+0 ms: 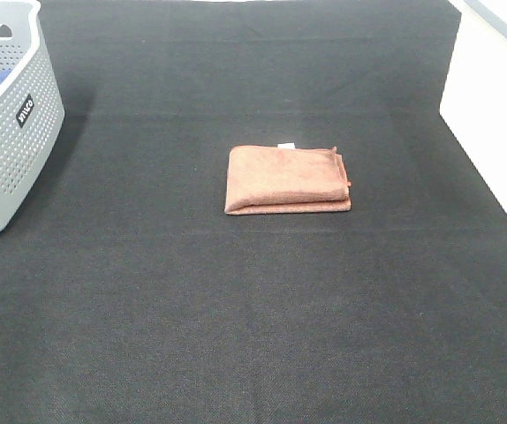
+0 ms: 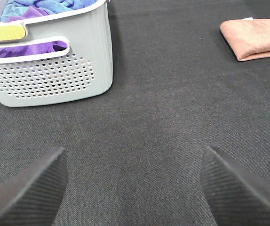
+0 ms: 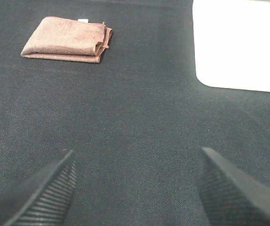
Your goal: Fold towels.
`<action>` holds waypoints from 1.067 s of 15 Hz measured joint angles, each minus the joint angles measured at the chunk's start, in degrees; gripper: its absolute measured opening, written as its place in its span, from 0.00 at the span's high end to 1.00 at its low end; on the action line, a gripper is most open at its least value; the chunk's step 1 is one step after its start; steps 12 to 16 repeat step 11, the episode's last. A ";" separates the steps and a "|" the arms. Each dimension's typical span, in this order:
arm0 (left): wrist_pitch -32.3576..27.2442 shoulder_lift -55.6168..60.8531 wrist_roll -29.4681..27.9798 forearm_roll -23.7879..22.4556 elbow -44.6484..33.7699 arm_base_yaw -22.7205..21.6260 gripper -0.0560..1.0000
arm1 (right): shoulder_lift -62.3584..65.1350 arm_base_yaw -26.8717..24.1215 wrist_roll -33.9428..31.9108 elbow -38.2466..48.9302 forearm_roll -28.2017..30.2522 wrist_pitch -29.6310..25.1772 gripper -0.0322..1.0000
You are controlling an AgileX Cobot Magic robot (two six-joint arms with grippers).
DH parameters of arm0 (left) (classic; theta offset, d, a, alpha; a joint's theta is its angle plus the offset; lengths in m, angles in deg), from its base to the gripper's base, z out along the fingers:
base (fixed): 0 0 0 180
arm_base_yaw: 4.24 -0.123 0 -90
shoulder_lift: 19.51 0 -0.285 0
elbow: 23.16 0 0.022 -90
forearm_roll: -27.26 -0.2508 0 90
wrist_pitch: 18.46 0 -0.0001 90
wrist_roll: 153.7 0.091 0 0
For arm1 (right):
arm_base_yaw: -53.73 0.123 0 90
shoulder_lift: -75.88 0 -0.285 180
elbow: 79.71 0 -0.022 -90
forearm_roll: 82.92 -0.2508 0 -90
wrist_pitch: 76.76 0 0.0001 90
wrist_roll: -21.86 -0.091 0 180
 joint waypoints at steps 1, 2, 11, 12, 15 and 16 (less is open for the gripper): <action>0.00 0.00 0.00 0.00 0.00 0.00 0.24 | 0.00 0.00 0.00 0.00 0.00 0.00 0.31; 0.00 0.00 0.00 0.00 0.00 0.00 0.24 | 0.00 0.00 0.00 0.00 0.00 0.00 0.31; 0.00 0.00 0.00 0.00 0.00 0.00 0.24 | 0.00 0.00 0.00 0.00 0.00 0.00 0.31; 0.00 0.00 0.00 0.00 0.00 0.00 0.24 | 0.00 0.00 0.00 0.00 0.00 0.00 0.31; 0.00 0.00 0.00 0.00 0.00 0.00 0.24 | 0.00 0.00 0.00 0.00 0.00 0.00 0.31; 0.00 0.00 0.00 0.00 0.00 0.00 0.24 | 0.00 0.00 0.00 0.00 0.00 0.00 0.31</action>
